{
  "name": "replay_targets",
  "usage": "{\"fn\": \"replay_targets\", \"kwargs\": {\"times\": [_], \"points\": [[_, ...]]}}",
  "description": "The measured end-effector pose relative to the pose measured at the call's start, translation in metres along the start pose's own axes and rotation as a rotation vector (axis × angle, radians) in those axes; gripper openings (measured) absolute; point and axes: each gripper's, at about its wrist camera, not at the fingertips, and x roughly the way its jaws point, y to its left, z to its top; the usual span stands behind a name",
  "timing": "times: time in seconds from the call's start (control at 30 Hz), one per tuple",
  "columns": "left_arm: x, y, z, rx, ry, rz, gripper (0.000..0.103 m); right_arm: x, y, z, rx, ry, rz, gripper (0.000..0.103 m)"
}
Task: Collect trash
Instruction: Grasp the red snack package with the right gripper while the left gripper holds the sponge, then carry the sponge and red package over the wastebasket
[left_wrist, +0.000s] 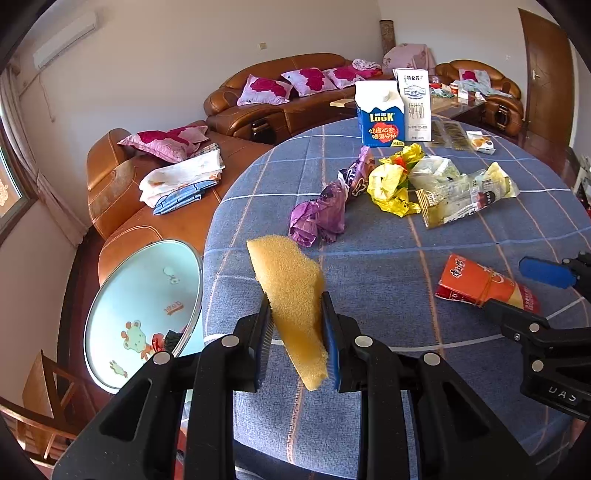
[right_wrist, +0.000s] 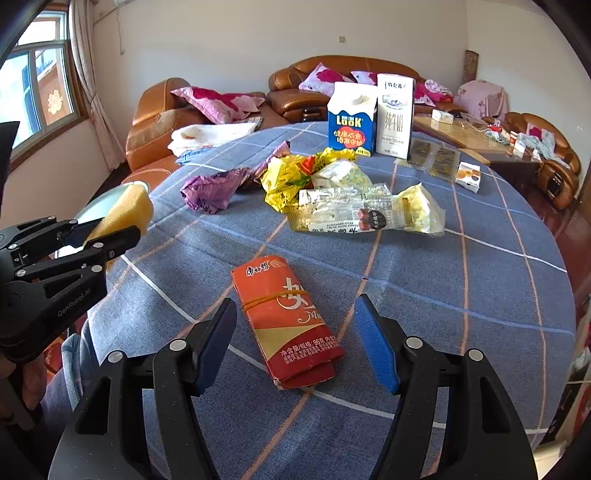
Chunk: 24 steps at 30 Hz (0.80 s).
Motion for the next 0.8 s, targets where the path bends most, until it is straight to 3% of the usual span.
{"fn": "replay_targets", "kwargs": {"times": [0.1,0.23,0.8], "points": [[0.002,0.007,0.0,-0.017,0.003,0.001,0.025,0.013,-0.002,-0.004,0.01,0.07,0.034,0.056],[0.005,0.015,0.0,-0.038,0.009,0.0,0.025,0.012,-0.004,-0.007,0.022,0.075,0.051,0.045],[0.004,0.059,0.004,-0.115,0.01,0.066,0.025,0.006,0.024,0.019,-0.035,-0.035,0.071,0.043]]}}
